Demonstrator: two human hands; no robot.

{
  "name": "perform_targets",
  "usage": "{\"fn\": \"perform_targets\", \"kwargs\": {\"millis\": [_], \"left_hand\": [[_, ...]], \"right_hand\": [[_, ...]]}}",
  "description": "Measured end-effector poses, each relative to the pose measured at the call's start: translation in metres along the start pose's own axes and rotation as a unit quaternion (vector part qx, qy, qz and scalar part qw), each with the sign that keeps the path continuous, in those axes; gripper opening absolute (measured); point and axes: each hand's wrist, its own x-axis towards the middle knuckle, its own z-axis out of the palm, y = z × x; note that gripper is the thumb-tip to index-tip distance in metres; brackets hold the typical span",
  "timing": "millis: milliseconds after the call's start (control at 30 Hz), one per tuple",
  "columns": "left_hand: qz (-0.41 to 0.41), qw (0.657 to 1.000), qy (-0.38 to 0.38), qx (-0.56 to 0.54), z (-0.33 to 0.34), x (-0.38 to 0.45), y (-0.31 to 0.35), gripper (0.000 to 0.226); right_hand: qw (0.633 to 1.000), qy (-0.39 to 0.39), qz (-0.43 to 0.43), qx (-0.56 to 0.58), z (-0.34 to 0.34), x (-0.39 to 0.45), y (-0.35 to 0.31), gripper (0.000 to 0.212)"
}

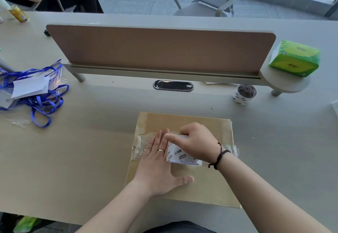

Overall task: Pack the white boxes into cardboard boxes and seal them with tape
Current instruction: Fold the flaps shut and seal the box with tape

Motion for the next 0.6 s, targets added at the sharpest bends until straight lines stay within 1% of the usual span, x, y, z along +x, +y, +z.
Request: {"fn": "perform_targets", "kwargs": {"millis": [67,133,167,233,300,367,400,467,533,600], "left_hand": [[0.000,1.000,-0.001,-0.002,0.001,0.001,-0.001,0.118],[-0.001,1.000,0.000,0.002,0.003,0.003,-0.001,0.118],[-0.001,1.000,0.002,0.005,0.004,0.003,-0.001,0.116],[-0.002,1.000,0.003,0.012,0.004,0.003,-0.001,0.114],[-0.006,1.000,0.002,0.014,0.002,0.003,-0.001,0.110],[-0.010,1.000,0.001,0.012,0.002,0.002,-0.002,0.111],[-0.016,1.000,0.002,0.007,0.002,0.002,-0.002,0.114],[-0.032,0.999,0.003,-0.001,0.001,0.002,-0.002,0.122],[-0.039,0.999,0.002,0.002,0.000,0.002,-0.001,0.125],[-0.042,0.999,0.002,0.006,0.000,0.002,0.000,0.125]], "right_hand": [[0.994,-0.014,-0.005,0.109,-0.001,-0.006,0.019,0.062],[0.979,-0.019,0.007,0.201,0.002,-0.014,0.033,0.062],[0.972,-0.017,0.013,0.236,0.003,-0.016,0.038,0.063],[0.964,-0.014,0.020,0.266,0.005,-0.016,0.042,0.074],[0.965,-0.024,0.014,0.261,0.007,-0.012,0.038,0.082],[0.971,-0.034,0.004,0.236,0.007,-0.010,0.035,0.079],[0.977,-0.027,-0.003,0.213,0.003,-0.012,0.037,0.074],[0.990,0.013,-0.021,0.140,-0.014,-0.017,0.051,0.064],[0.995,0.042,-0.014,0.089,-0.033,-0.026,0.070,0.066],[0.998,0.032,-0.009,0.060,-0.042,-0.030,0.078,0.072]]}}
